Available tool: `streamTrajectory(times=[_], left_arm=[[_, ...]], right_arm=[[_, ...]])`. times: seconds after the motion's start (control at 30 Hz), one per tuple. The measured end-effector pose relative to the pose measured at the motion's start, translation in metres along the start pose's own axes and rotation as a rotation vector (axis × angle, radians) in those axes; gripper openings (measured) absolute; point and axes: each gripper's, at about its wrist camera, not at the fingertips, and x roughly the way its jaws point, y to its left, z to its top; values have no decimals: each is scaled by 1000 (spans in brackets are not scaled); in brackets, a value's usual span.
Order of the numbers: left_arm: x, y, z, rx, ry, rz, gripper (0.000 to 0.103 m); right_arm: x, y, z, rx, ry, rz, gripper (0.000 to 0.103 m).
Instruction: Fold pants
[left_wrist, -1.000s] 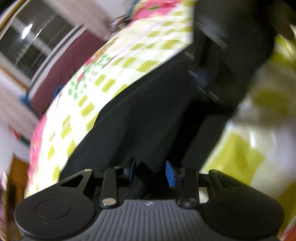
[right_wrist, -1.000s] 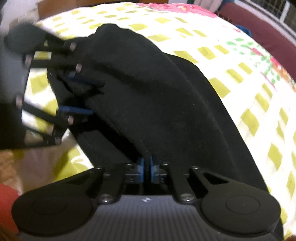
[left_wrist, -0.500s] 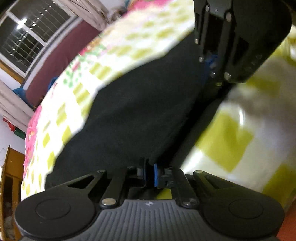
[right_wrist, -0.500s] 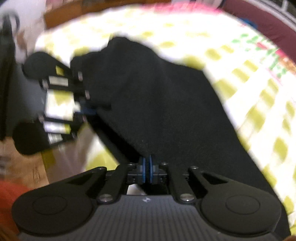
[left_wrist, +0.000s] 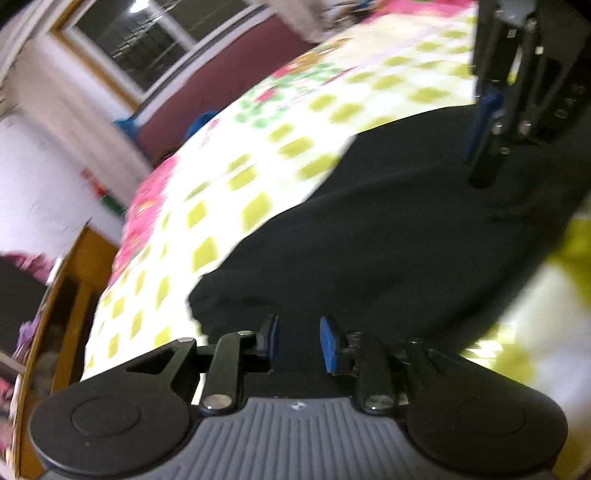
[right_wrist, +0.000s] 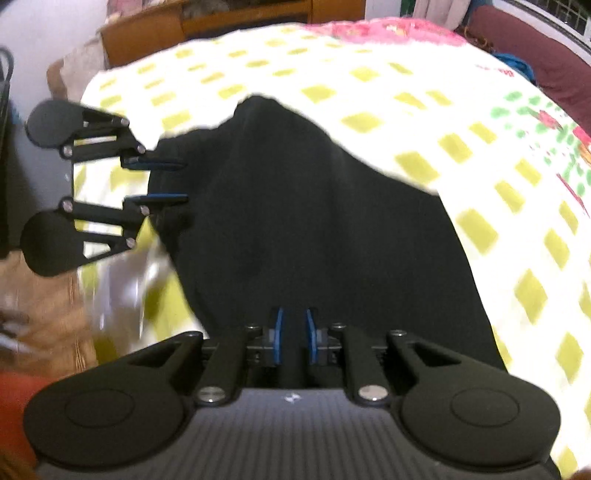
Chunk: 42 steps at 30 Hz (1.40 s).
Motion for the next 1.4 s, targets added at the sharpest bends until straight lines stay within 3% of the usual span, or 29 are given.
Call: streamTrajectory(times=[0.03, 0.1, 0.17, 0.23, 0.3, 0.33, 0.4, 0.53, 0.63, 0.7, 0.8, 0.9, 0.97, 1.07, 1.2, 1.4], left_arm=[[10, 8, -6, -12, 16, 19, 41], [36, 15, -21, -16, 121, 25, 42], [50, 17, -45, 2, 181, 13, 42], [47, 13, -61, 50, 184, 11, 42], [40, 10, -67, 89, 173, 11, 42], [37, 12, -67, 90, 167, 10, 42], [30, 23, -63, 41, 145, 5, 42], [22, 44, -33, -87, 23, 40, 43], [34, 45, -17, -115, -38, 46, 46], [53, 43, -18, -118, -6, 49, 46], [81, 40, -43, -117, 142, 47, 47], [69, 26, -55, -2, 158, 112, 47], [60, 24, -47, 29, 167, 127, 47], [39, 17, -21, -10, 127, 141, 47], [16, -23, 24, -46, 24, 82, 48], [19, -117, 73, 70, -136, -117, 50]], right_arm=[[7, -1, 10, 12, -7, 0, 16], [16, -6, 26, 31, -32, 1, 21], [32, -15, 44, 26, -57, -51, 38], [53, -41, 52, 85, -46, -129, 41], [89, -75, 54, 218, 53, -183, 36], [103, -92, 53, 295, 91, -176, 35], [101, -100, 58, 365, 80, -170, 35], [68, -81, 75, 345, -66, -174, 36], [86, -72, 88, 354, -85, -137, 36], [105, -67, 96, 340, -85, -97, 37], [138, -49, 108, 258, -76, -69, 37], [163, -40, 121, 214, -96, -79, 42], [156, -33, 127, 180, -127, -101, 38], [109, -40, 106, 264, -232, -16, 38], [48, -63, 35, 392, -242, -27, 38], [-27, -125, -125, 629, -168, -298, 38]])
